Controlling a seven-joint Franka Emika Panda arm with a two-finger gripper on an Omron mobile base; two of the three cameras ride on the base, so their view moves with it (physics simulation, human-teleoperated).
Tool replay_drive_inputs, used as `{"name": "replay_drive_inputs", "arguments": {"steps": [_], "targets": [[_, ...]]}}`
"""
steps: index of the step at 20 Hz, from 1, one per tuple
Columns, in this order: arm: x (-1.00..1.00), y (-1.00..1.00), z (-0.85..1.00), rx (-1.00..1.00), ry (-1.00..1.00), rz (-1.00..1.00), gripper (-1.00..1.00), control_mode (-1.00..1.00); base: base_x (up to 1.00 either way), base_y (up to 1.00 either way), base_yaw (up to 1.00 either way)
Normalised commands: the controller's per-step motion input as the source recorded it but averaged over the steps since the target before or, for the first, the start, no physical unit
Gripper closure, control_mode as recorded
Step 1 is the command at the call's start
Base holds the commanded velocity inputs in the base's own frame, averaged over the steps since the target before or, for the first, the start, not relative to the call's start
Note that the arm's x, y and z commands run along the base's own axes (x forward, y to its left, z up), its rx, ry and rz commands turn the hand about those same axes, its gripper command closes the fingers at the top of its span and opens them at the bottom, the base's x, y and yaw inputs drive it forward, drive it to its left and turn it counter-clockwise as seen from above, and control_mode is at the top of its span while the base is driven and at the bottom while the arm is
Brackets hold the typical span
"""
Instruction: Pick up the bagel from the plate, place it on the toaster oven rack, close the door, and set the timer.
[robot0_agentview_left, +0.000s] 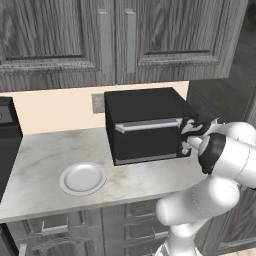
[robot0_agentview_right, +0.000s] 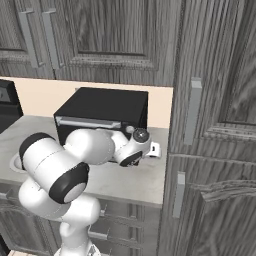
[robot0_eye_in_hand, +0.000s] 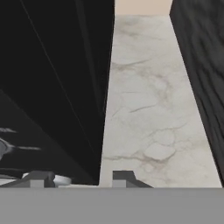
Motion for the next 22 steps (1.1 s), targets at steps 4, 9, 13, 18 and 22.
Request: {"name": "replay_drive_inputs", "arguments": {"steps": [4, 9, 13, 18, 22], "targets": [[-0.54, -0.44, -0.75, 0.00, 0.00, 0.00, 1.00, -1.00, 0.00, 0.00, 0.00], [-0.72, -0.36, -0.87, 0.00, 0.00, 0.00, 1.00, -1.00, 0.00, 0.00, 0.00], [-0.63, -0.26, -0.84, -0.01, 0.00, 0.00, 1.00, -1.00, 0.00, 0.00, 0.00], [-0.53, -0.25, -0.66, -0.02, 0.00, 0.00, 1.00, -1.00, 0.00, 0.00, 0.00], [-0.46, -0.19, -0.65, -0.03, 0.00, 0.00, 1.00, -1.00, 0.00, 0.00, 0.00]]}}
